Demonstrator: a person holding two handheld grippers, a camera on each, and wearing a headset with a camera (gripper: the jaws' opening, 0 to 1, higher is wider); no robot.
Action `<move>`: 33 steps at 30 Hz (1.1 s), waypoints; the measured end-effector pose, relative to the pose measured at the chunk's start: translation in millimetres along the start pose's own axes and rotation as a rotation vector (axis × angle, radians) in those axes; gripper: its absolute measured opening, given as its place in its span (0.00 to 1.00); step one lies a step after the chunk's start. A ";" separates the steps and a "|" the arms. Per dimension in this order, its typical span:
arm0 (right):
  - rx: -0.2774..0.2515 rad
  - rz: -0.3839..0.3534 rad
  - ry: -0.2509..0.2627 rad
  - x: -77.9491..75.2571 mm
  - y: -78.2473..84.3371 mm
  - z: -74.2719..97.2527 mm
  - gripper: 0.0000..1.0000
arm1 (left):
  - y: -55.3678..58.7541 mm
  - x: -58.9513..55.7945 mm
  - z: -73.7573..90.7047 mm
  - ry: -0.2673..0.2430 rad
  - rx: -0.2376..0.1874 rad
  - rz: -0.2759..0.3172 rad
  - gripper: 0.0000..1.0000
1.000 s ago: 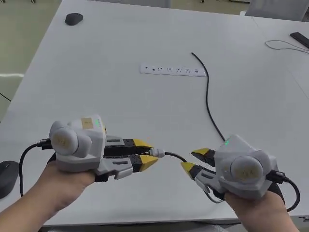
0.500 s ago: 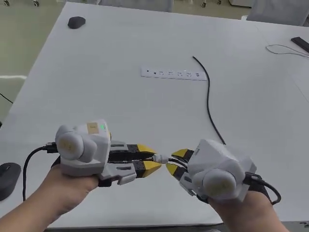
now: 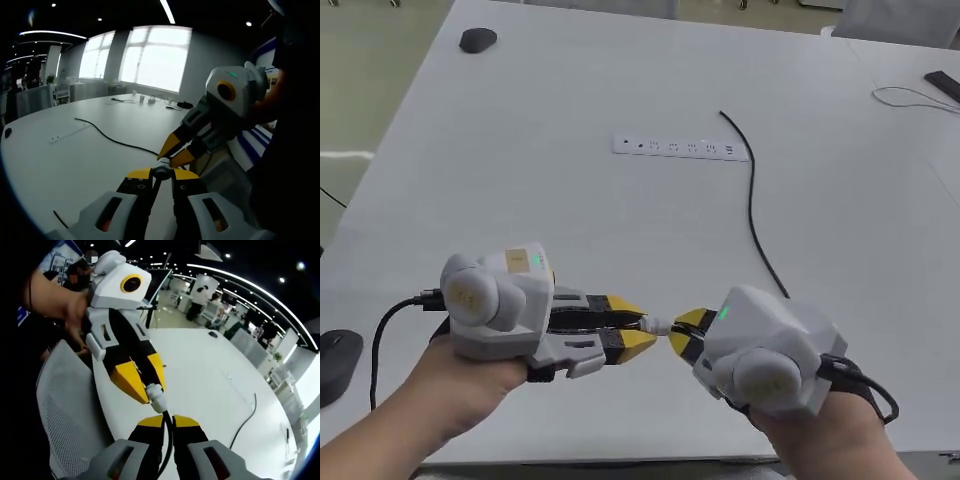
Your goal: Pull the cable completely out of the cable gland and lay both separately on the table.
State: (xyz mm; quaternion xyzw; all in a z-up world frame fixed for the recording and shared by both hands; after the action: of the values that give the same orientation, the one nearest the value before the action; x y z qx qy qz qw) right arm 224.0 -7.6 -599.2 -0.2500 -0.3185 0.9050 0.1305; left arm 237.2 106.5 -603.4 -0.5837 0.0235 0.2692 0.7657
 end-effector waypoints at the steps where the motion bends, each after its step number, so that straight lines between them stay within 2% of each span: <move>1: -0.001 -0.004 0.000 0.4 0.0 0.0 0.01 | 0.0 0.0 -0.1 0.000 0.001 -0.001 0.15; 15: -0.001 -0.085 0.001 -1.7 7.4 -0.6 0.00 | -0.4 -1.1 -1.7 -0.009 -0.002 -0.005 0.15; 27: 0.044 -0.171 0.025 -9.4 34.7 -0.2 0.00 | -3.5 -2.5 -0.9 -0.013 -0.017 0.001 0.15; 30: 0.055 -0.209 0.033 -10.8 43.8 -1.2 0.00 | -3.9 -2.7 -1.4 -0.012 -0.019 0.001 0.15; 33: 0.072 -0.278 0.044 -12.3 52.2 -1.4 0.00 | -5.3 -2.6 -1.4 -0.011 -0.027 0.006 0.15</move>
State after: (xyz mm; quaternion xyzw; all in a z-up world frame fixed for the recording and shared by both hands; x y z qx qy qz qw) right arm 231.0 -51.5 -629.1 -0.2184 -0.3143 0.8834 0.2704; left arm 237.7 103.4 -598.2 -0.5924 0.0173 0.2753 0.7569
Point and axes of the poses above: the centre of the closed fingertips' face, and the gripper's own axes: z roughly backward along the fingers, x roughly to its left, y roughly out of its underside, the point moved 7 cm from there along z, roughly backward along the fingers, and after that the axes turned 8 degrees about z, right-handed, at the moved point
